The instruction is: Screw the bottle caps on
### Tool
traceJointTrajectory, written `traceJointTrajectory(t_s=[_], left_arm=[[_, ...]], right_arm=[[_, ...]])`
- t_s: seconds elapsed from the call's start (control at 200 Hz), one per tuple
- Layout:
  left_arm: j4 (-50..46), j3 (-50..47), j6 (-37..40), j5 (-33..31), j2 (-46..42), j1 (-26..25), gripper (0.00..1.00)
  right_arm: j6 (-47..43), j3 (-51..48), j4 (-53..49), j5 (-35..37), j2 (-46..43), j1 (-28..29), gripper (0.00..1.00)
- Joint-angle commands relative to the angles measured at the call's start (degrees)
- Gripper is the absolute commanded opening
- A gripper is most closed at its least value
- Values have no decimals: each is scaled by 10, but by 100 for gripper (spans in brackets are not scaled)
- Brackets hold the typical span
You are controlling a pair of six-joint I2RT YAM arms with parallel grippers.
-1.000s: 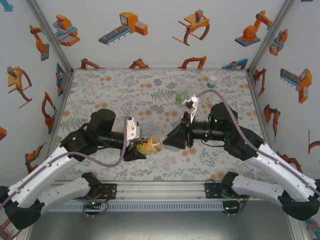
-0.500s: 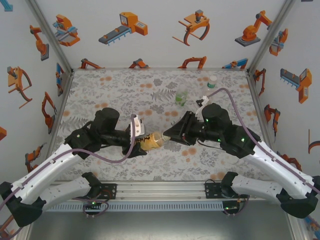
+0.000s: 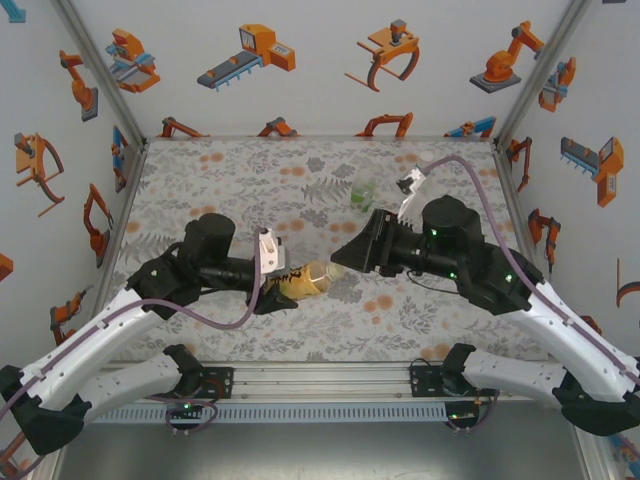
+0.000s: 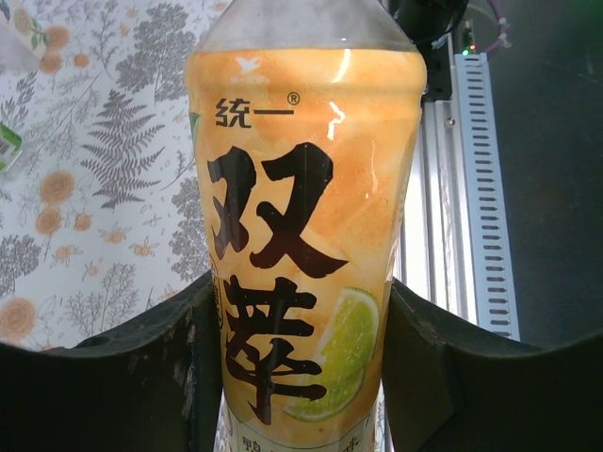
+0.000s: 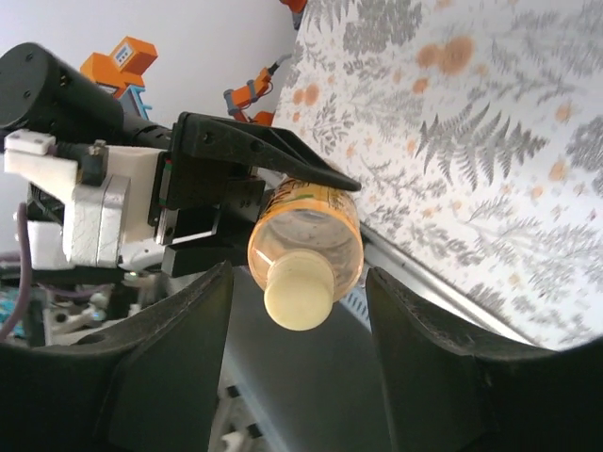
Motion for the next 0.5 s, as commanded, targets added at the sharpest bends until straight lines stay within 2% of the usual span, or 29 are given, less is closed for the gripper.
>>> traceJointTrajectory(t_s=[0.0, 0.225, 0.29, 0.496], left_arm=[[16, 10, 4, 53, -13, -2, 0], [16, 8, -4, 68, -18, -2, 0], [16, 9, -5, 69, -19, -2, 0], [15, 10, -4, 70, -20, -2, 0]], right_arm=[[-167, 29, 22, -12, -10, 3, 55], [-411, 45, 67, -198, 3, 4, 54], [-469, 59, 51, -253, 18, 3, 54], [-644, 111, -43, -338, 63, 3, 52]])
